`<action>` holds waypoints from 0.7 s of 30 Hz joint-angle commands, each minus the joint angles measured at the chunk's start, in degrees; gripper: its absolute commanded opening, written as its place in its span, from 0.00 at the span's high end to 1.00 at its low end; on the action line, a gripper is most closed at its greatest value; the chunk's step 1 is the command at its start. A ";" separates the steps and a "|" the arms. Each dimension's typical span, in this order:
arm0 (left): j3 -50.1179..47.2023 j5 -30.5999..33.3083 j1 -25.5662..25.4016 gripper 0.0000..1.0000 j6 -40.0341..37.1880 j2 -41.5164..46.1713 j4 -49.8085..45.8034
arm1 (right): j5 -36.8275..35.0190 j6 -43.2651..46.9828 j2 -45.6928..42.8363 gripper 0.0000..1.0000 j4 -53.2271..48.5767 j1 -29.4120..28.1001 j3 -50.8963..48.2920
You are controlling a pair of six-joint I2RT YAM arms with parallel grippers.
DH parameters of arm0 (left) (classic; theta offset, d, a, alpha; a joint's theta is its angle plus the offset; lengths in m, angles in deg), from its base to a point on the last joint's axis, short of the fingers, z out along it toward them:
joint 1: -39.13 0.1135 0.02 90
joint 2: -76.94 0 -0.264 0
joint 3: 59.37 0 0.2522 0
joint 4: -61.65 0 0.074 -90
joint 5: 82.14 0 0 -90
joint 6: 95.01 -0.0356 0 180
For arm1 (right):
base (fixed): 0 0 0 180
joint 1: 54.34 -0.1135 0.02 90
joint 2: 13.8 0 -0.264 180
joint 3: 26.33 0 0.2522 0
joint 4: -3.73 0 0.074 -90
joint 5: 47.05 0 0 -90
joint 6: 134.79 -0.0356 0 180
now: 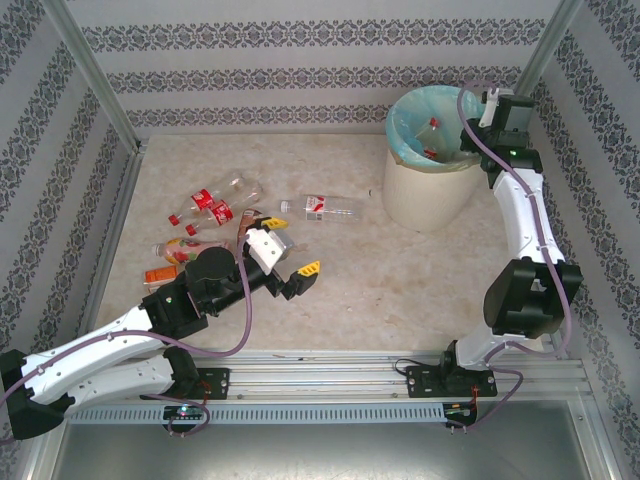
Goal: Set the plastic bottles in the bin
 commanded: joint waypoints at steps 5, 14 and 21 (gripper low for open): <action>-0.25 0.83 -0.41 0.03 -0.71 1.43 0.08 | 0.98 -1.68 1.56 0.78 -9.56 0.83 -1.72; 1.40 6.93 -0.42 0.03 -0.22 1.35 -1.14 | 3.92 -4.93 -4.88 0.48 -10.48 -0.68 7.74; 7.92 25.83 0.22 0.03 3.96 -1.46 -13.00 | 0.66 -4.76 -15.73 0.36 -8.29 -6.16 4.56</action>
